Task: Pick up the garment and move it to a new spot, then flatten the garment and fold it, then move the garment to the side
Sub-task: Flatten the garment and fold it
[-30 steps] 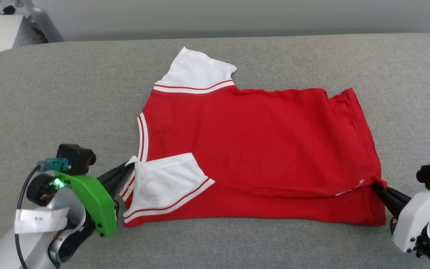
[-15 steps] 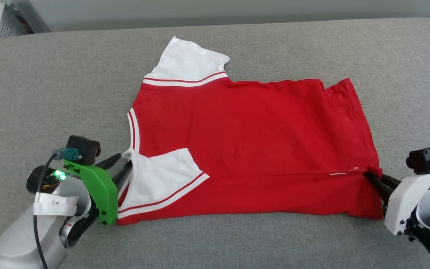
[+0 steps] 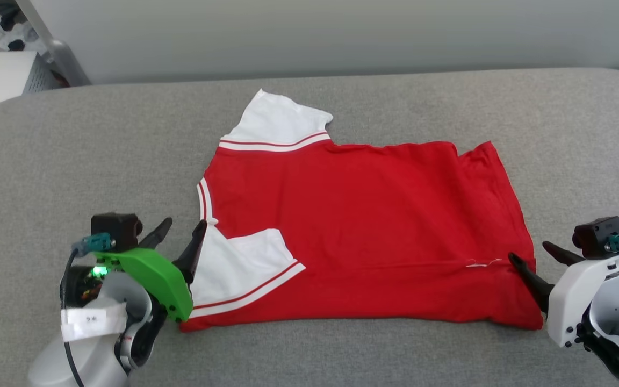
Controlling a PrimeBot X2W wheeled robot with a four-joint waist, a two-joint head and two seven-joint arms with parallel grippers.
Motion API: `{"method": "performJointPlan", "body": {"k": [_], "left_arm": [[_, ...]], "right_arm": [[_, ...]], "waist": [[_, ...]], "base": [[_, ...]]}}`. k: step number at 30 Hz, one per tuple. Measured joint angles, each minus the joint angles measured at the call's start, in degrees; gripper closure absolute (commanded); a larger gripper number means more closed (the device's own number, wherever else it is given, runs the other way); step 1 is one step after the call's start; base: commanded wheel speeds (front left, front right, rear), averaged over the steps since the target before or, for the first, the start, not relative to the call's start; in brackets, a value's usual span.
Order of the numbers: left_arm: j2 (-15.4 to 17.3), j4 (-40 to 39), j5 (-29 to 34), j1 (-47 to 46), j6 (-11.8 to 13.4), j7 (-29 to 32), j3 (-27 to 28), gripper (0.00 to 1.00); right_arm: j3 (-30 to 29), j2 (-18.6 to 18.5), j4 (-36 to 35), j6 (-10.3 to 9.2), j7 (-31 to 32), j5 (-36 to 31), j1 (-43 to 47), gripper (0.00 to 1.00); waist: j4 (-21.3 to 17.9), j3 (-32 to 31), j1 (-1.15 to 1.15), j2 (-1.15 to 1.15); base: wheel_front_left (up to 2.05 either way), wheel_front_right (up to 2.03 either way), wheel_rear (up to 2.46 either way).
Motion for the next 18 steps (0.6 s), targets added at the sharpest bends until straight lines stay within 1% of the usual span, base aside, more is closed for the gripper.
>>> {"method": "performJointPlan", "body": {"k": [4,6,10,13,15,18], "left_arm": [[0.19,-3.97,-2.59,5.37,3.01,0.03,0.93,0.00],[0.81,-6.37,-2.89,7.58,5.01,1.68,0.84,0.00],[2.80,-11.94,-4.39,11.84,9.71,7.59,0.22,0.00],[5.16,-15.97,-4.75,14.38,13.06,12.95,-0.99,0.00],[6.62,-18.51,-4.94,15.53,15.30,15.29,-1.35,0.00],[7.94,-20.78,-4.98,16.25,17.81,17.01,-1.61,0.00]], "right_arm": [[-2.50,1.26,-3.25,0.00,3.37,-1.38,2.93,0.00],[-5.00,2.23,-4.44,0.00,6.15,-2.46,4.97,0.00],[-8.82,4.60,-8.77,0.00,11.84,-5.02,9.55,0.00],[-11.44,7.11,-12.54,0.00,15.37,-5.75,12.84,0.00],[-13.14,8.32,-14.70,0.00,17.49,-6.94,14.58,0.00],[-14.80,9.60,-17.60,-0.01,19.24,-8.33,15.91,0.00]], "waist": [[-0.21,-2.38,0.00,0.00],[-0.34,-3.33,0.00,0.00],[-0.70,-4.52,0.00,0.00],[-0.91,-4.44,0.00,0.00],[-0.99,-4.07,0.00,0.00],[-1.20,-3.28,0.00,0.00]], "base": [[0.00,0.00,0.00],[0.00,0.00,0.00],[0.00,0.00,0.00],[0.00,0.00,0.00],[0.00,0.00,0.00],[0.00,0.00,0.00]]}}
